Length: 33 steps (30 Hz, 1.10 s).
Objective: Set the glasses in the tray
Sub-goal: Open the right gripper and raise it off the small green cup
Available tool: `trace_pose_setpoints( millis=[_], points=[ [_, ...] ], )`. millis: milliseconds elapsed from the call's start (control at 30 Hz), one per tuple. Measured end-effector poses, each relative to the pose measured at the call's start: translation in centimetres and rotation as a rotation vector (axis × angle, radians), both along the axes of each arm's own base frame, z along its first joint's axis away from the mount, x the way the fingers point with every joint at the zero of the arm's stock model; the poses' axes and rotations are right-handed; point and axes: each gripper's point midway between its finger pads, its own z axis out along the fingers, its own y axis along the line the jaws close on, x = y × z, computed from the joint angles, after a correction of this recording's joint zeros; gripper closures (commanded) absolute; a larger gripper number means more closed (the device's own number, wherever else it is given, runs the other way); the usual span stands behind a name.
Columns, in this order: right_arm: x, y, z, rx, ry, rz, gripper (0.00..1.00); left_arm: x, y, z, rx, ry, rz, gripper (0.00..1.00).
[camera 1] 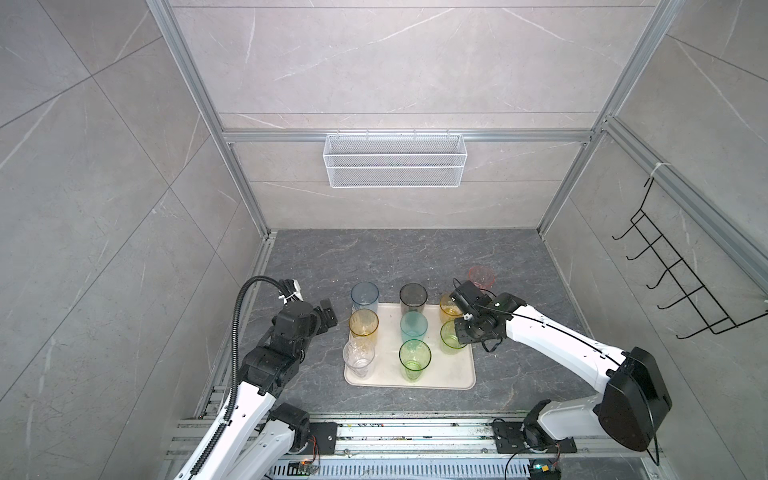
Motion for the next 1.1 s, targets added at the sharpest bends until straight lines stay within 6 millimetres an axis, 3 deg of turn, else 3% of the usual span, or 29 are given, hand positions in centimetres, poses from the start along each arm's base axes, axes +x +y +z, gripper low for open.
trace_pose_setpoints(
  millis=[1000, 1100],
  points=[
    [0.3, -0.3, -1.6, 0.002, 0.031, -0.022, 1.00, 0.0, 0.0, 0.0, 0.000, 0.001, 0.000, 0.00],
    [0.3, -0.3, -1.6, 0.004, 0.033, -0.023, 0.94, 0.0, 0.0, 0.0, 0.000, 0.001, 0.000, 0.00]
  ],
)
